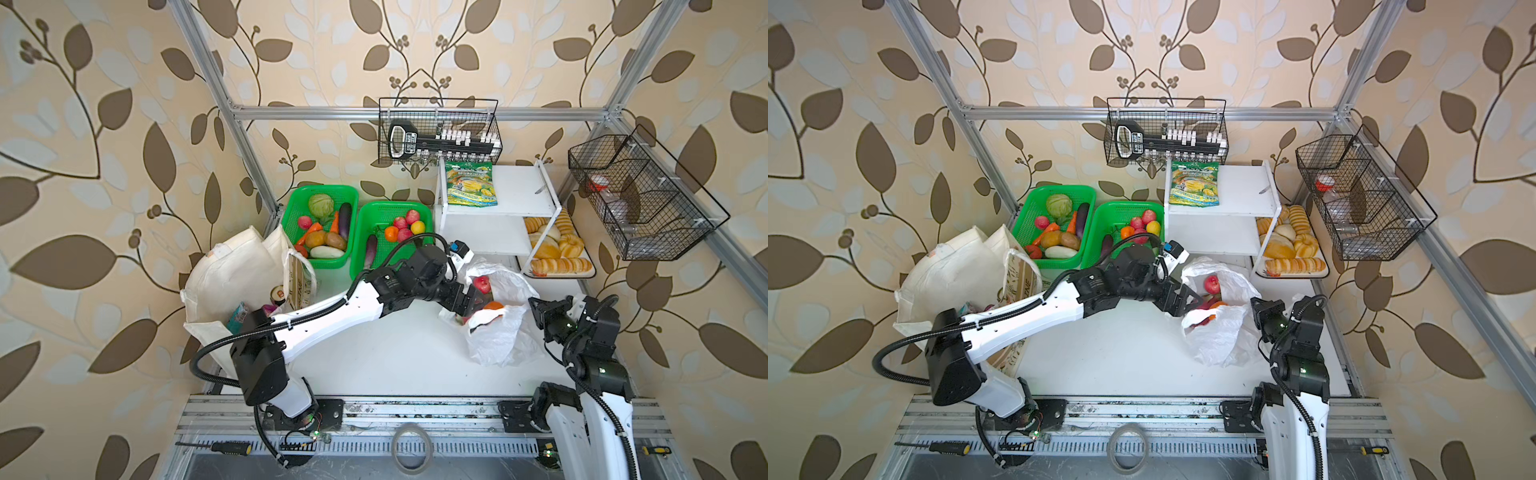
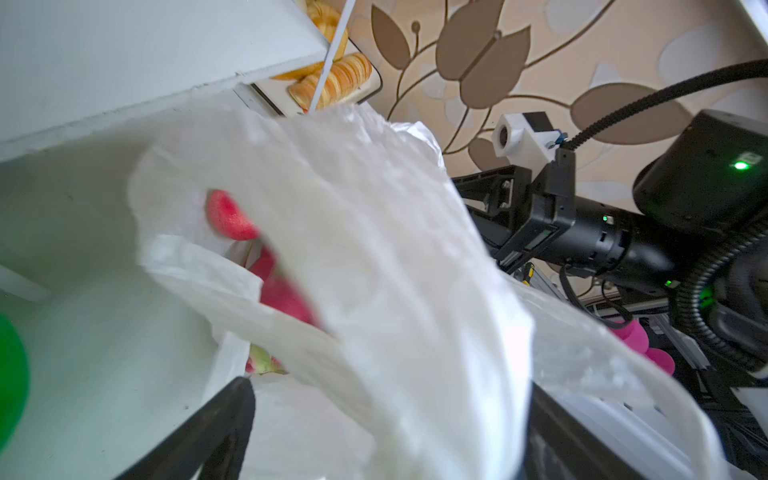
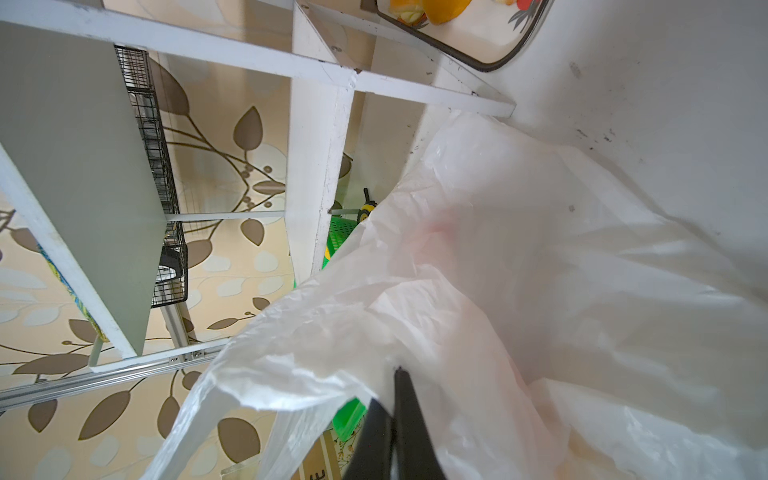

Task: Place the mixed food into the grocery bags and tie them
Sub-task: 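Release the orange inside the bag and withdraw the left gripper upward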

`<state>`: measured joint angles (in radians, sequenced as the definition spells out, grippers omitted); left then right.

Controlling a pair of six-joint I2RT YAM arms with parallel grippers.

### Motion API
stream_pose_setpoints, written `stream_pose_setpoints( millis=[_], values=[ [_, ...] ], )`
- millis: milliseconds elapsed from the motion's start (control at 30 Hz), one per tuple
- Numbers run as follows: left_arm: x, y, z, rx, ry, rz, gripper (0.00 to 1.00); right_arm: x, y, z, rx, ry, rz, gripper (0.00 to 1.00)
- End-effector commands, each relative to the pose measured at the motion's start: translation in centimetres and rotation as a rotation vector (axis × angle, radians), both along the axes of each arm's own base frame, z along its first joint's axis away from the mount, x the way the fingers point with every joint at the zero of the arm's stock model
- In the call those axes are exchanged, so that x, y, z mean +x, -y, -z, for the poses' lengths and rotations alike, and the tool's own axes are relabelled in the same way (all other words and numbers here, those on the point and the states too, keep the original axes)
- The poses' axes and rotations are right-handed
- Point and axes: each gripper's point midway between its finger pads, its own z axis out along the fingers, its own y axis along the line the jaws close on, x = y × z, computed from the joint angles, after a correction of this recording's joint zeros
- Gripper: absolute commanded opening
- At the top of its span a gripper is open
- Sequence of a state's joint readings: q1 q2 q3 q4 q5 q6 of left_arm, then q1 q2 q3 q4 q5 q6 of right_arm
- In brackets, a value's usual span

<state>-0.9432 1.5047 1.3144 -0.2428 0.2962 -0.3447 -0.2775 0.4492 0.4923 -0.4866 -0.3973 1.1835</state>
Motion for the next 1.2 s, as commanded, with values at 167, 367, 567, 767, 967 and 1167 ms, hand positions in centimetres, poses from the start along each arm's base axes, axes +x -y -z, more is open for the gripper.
stream_pose_setpoints(
  millis=[167,367,567,767,967,1167],
  values=[
    [2.3,-3.2,-2.8,0.026,0.236,-0.156,0.97,0.1,-0.1,-1.3,0.003,0.026,-0.007,0.0],
    [1.3,-2.0,-3.5,-0.011,0.283,-0.052,0.96,0.2,-0.2,-1.6,0.01,0.035,-0.011,0.0],
    [0.2,0.9,-4.0,-0.059,0.242,0.086,0.9,0.4,-0.4,-1.9,0.011,0.049,-0.024,0.0],
    [1.1,1.5,-3.0,0.009,0.192,0.072,0.45,0.5,-0.8,-2.3,0.007,0.053,-0.054,0.0],
    [0.1,0.7,-5.2,-0.035,0.205,0.082,0.03,0.3,-0.7,-3.2,-0.056,0.048,-0.077,0.01],
    [0.1,-0.6,-7.0,-0.054,0.178,0.017,0.0,0.0,-0.6,-5.2,-0.164,0.04,-0.121,0.23]
  ],
)
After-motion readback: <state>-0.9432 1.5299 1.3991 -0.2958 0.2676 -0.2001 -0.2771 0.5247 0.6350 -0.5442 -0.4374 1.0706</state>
